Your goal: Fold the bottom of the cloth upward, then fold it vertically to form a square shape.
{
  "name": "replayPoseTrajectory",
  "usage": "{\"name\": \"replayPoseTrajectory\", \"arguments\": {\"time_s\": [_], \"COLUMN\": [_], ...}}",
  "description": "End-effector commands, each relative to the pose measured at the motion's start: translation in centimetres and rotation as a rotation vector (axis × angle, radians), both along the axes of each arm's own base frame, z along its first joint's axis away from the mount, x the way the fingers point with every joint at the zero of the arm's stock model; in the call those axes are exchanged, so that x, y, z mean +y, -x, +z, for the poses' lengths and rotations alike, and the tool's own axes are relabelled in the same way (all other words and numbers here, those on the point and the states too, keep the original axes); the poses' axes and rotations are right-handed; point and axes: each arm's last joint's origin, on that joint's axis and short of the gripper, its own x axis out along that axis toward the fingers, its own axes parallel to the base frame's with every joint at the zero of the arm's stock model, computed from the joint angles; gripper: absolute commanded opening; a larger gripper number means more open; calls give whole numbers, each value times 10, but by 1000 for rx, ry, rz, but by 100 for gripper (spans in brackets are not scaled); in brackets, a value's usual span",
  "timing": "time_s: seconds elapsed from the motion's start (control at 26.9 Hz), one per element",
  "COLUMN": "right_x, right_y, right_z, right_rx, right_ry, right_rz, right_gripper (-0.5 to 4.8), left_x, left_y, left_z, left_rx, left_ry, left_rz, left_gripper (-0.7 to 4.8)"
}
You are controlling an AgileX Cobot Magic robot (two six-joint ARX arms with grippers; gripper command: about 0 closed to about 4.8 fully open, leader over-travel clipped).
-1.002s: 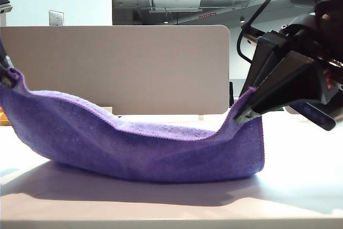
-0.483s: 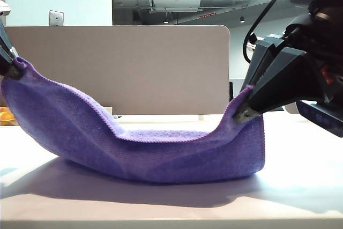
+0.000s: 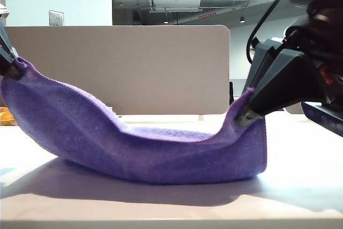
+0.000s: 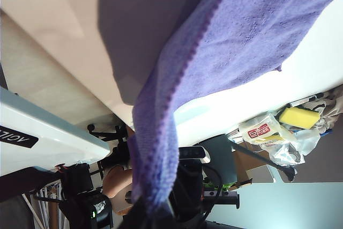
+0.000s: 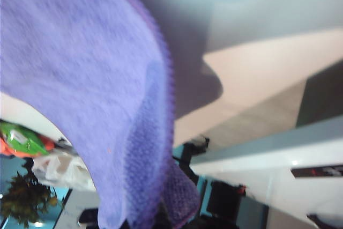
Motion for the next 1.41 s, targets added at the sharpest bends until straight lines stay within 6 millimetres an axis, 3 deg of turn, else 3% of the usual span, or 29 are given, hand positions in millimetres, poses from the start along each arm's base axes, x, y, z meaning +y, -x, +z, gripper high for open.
{"name": "replayPoseTrajectory", "arguments": {"time_s": [0.04, 0.56, 0.82, 1.15, 1.41], "right_x": [-1, -8, -1, 9, 11], "right_y": [-2, -8, -8, -19, -19], "right_z": [1, -3, 2, 17, 20], "right_rx": [-36, -175, -130, -263, -268], "right_ry": [44, 310, 112, -120, -184], "right_rz": [-36, -213, -104, -20, 25], "right_gripper": [-1, -1, -1, -1, -1], "left_x": [0, 1, 1, 0, 0], "left_y": [0, 0, 0, 0, 0], "left_z": [1, 0, 0, 0, 0], "left_rx": [-5, -7, -7, -8, -7], "left_ry": [-3, -18, -18, -14, -12], "left_rz": [2, 10, 11, 8, 7], "left_gripper": [-2, -2, -2, -2, -2]}}
